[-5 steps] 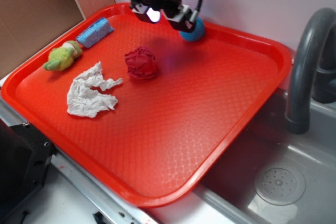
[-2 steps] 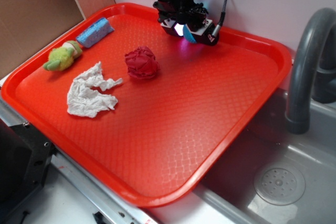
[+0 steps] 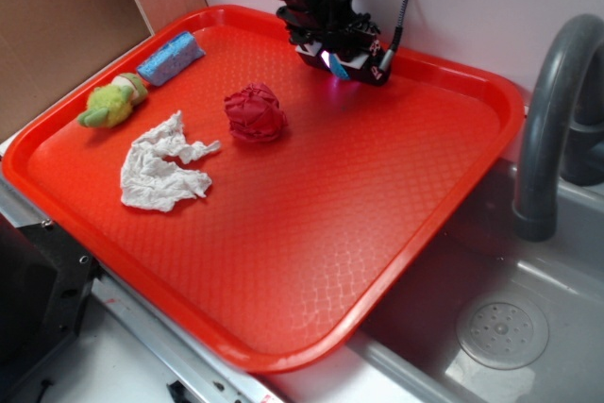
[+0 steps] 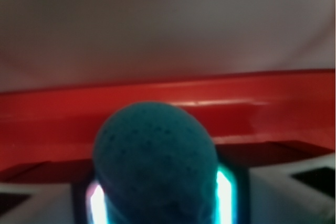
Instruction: Grab the blue ball.
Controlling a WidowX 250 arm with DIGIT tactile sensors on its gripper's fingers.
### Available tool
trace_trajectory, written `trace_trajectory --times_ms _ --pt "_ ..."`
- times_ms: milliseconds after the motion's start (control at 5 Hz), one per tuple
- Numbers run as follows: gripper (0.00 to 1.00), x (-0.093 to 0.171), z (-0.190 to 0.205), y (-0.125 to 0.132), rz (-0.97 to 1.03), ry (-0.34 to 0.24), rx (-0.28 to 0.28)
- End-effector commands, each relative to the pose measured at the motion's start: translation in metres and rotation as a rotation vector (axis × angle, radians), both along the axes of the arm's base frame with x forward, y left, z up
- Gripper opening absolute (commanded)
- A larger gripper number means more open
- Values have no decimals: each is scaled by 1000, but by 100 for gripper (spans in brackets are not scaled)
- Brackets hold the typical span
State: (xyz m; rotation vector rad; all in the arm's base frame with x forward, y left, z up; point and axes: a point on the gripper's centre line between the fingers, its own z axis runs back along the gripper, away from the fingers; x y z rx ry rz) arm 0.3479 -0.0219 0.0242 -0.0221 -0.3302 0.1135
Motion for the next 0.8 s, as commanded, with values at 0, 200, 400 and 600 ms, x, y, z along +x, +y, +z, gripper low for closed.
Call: trace_trajectory --times_ms 0,200,400,600 --pt "0 -54 113 -3 123 -5 -106" --pt "0 -80 144 -3 126 33 -149" --pt "0 -112 166 1 124 77 -171" --pt "0 -133 170 2 118 71 -158"
